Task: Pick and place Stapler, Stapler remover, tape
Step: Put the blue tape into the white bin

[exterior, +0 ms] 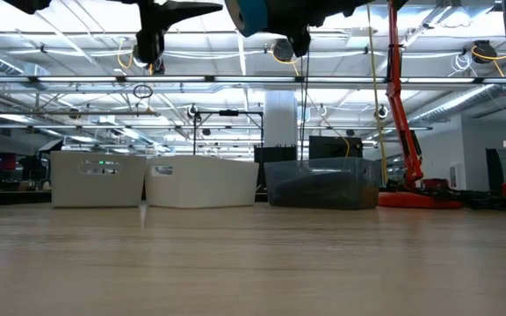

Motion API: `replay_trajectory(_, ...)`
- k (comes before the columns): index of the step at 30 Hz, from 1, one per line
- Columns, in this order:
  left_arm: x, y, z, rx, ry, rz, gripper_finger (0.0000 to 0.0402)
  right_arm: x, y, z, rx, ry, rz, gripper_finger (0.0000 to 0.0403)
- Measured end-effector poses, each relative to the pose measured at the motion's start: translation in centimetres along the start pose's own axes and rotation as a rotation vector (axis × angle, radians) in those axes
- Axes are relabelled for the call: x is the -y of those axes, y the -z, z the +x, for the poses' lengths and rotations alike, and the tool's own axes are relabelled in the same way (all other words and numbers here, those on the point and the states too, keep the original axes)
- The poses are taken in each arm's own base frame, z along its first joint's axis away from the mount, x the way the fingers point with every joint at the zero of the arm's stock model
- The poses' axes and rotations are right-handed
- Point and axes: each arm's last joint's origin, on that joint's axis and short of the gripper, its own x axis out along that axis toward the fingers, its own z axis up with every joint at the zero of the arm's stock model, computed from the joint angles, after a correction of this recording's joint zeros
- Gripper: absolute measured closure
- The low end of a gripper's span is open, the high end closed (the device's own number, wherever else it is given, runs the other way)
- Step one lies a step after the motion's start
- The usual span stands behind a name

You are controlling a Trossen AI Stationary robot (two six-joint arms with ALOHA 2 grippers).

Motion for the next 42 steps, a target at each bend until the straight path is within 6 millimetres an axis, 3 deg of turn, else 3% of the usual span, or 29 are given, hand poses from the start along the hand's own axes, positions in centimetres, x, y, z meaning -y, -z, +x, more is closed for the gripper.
replay_trajectory(6, -0.2, -0.2, 0.1, 0.008, -0.008, -0.018, 0.019, 1.0, -0.2, 0.0, -0.001, -0.032, 0.047, 0.0371)
replay_trajectory(23, 0.2, -1.7, 0.9, 0.002, 0.059, -0.018, 0.019, 1.1, -0.8, 0.3, 0.076, -0.034, 0.07, 0.0371)
replay_trajectory(42, 0.3, -1.6, 1.2, 0.004, 0.103, -0.018, 0.019, 1.3, -1.4, 0.3, 0.146, -0.014, 0.114, 0.0371)
